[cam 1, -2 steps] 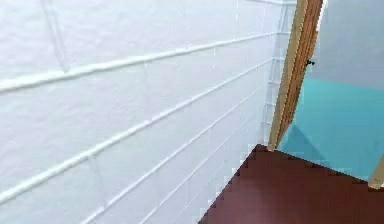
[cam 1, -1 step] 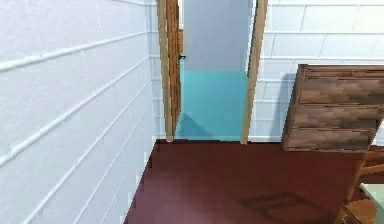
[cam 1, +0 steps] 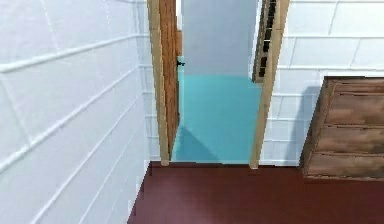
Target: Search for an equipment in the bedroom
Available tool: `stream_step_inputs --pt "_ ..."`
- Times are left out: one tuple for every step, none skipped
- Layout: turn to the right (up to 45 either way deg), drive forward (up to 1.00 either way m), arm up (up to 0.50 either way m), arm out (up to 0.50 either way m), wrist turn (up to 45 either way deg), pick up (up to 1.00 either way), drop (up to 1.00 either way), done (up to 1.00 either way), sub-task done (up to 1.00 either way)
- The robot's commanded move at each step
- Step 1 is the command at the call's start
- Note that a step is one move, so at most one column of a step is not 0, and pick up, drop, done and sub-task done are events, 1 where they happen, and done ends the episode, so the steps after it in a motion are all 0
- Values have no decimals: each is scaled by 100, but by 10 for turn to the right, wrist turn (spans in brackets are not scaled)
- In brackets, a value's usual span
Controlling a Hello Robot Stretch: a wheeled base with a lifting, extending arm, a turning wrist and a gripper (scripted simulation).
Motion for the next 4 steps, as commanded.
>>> stream_step_inputs --pt "90 0 0 0 0 0 0 0 0" --pt "0 100 0 0 0 0 0 0 0" --pt "30 0 0 0 0 0 0 0 0" --pt "0 100 0 0 0 0 0 0 0"
